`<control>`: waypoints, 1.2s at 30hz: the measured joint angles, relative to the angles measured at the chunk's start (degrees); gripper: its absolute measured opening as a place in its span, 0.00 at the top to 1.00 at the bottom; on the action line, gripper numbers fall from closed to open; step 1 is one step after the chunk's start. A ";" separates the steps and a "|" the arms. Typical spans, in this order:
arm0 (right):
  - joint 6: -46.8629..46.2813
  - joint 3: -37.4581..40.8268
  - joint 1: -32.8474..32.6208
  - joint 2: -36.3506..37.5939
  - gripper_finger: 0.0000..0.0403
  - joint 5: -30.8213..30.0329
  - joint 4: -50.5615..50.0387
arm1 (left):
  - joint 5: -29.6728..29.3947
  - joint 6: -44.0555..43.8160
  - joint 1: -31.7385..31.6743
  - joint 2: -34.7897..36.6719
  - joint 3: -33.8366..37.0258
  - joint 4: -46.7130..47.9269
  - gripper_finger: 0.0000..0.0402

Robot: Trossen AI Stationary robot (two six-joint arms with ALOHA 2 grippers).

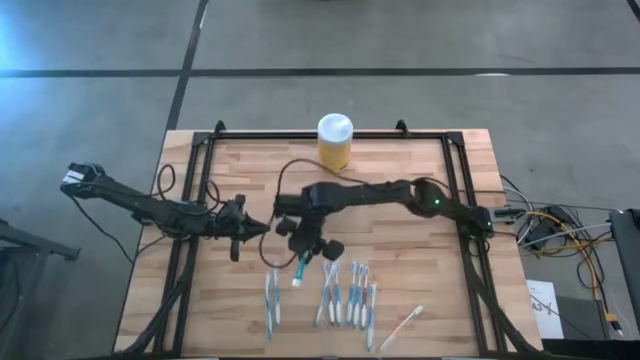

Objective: Pick & Place toothbrushing station
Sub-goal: Put the blue mouthwash into the middle of the transparent organizer

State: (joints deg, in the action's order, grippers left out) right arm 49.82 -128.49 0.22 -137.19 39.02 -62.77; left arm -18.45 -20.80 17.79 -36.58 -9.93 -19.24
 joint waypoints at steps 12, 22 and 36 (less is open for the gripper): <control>-14.32 35.00 5.85 23.68 0.83 5.68 30.25 | 2.18 2.20 0.01 -0.19 0.00 1.40 0.97; -40.98 78.77 9.65 41.37 0.83 -0.61 93.96 | -1.44 2.83 -0.03 -1.87 -1.41 0.80 0.97; -56.21 96.58 9.27 41.95 0.82 -12.06 123.92 | -13.64 22.59 -0.45 -25.34 -21.02 -0.36 0.85</control>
State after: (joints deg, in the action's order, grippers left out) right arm -6.39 -31.92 9.50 -95.24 26.96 61.15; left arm -32.09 1.78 17.34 -61.92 -30.96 -19.59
